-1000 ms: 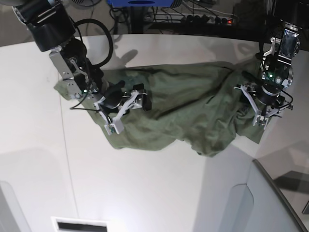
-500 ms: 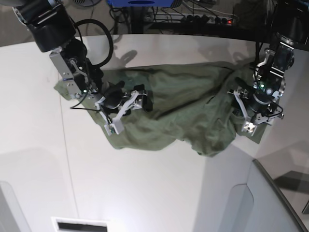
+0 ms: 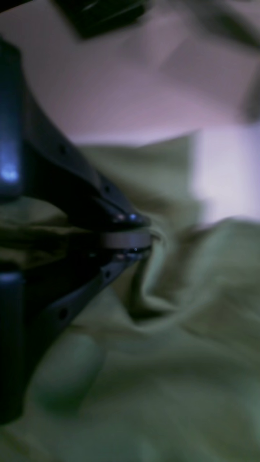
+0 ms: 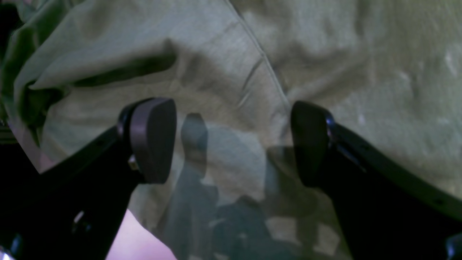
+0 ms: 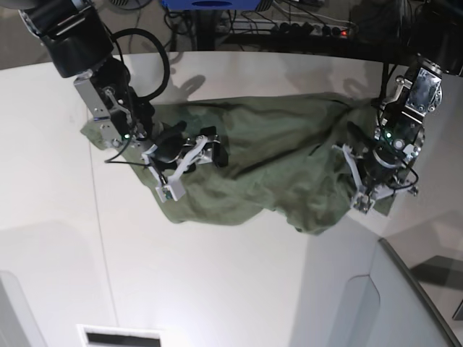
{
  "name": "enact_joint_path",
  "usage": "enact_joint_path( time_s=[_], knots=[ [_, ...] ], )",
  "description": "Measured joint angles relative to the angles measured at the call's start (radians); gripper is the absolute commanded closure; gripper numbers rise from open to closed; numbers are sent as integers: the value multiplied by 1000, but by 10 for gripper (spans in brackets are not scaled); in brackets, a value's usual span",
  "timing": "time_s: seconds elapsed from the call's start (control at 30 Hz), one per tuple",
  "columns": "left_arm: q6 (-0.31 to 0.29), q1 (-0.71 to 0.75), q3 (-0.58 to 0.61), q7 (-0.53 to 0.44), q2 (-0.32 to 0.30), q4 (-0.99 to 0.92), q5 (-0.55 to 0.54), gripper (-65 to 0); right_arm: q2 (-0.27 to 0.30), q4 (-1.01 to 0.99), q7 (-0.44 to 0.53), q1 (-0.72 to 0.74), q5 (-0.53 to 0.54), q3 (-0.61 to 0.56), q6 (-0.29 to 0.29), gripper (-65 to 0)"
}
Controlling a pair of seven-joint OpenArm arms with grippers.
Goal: Layout the t-shirt on the table in an organized manner, then fold the t-shirt properly
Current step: 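Pull the held shirt edge with the left gripper away from the right gripper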
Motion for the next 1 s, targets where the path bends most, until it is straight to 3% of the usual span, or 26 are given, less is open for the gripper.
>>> enact_joint_path(
  time_s=[0.23, 0.4, 0.6, 0.8, 1.0],
  knots=[
    [-1, 0, -2, 5, 39, 306, -3, 0, 0, 0, -3, 2, 0, 0, 0, -467],
    [-3, -6, -9, -8, 152, 440, 0, 0, 4, 0, 1, -1, 1, 0, 1, -467],
    [15, -37, -207, 6, 318, 446, 14, 0, 35, 6, 8, -12, 8, 0, 16, -467],
    [-4, -66, -217, -2, 301, 397, 5, 0, 83, 11, 20, -19, 20, 0, 29, -467],
    [-3, -84, -220, 5, 240, 362, 10, 0, 89, 11, 23, -19, 19, 1, 29, -467]
  ],
)
